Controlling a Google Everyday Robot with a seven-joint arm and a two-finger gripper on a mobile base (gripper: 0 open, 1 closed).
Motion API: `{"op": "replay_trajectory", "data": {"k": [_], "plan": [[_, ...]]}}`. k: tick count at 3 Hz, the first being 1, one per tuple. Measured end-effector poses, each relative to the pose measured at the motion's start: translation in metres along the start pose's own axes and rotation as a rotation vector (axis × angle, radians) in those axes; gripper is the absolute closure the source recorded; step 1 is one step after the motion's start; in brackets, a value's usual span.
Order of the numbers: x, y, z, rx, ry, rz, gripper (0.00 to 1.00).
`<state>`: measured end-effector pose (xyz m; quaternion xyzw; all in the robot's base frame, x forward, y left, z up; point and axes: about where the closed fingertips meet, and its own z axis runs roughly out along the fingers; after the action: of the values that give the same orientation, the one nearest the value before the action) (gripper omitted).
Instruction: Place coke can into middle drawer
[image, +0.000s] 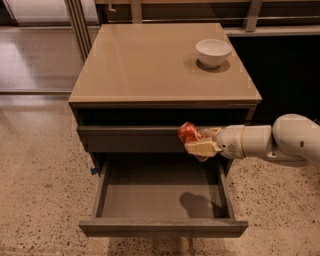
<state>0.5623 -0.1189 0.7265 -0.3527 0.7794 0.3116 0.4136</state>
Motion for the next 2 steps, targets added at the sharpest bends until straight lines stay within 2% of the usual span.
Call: {"op": "replay_trajectory", "data": {"k": [1, 2], "plan": [[0.011, 0.002, 0.007, -0.01, 0.018, 0.023, 1.0], [0.051, -0.001, 0.031, -0.036, 0.062, 0.083, 1.0]]}}
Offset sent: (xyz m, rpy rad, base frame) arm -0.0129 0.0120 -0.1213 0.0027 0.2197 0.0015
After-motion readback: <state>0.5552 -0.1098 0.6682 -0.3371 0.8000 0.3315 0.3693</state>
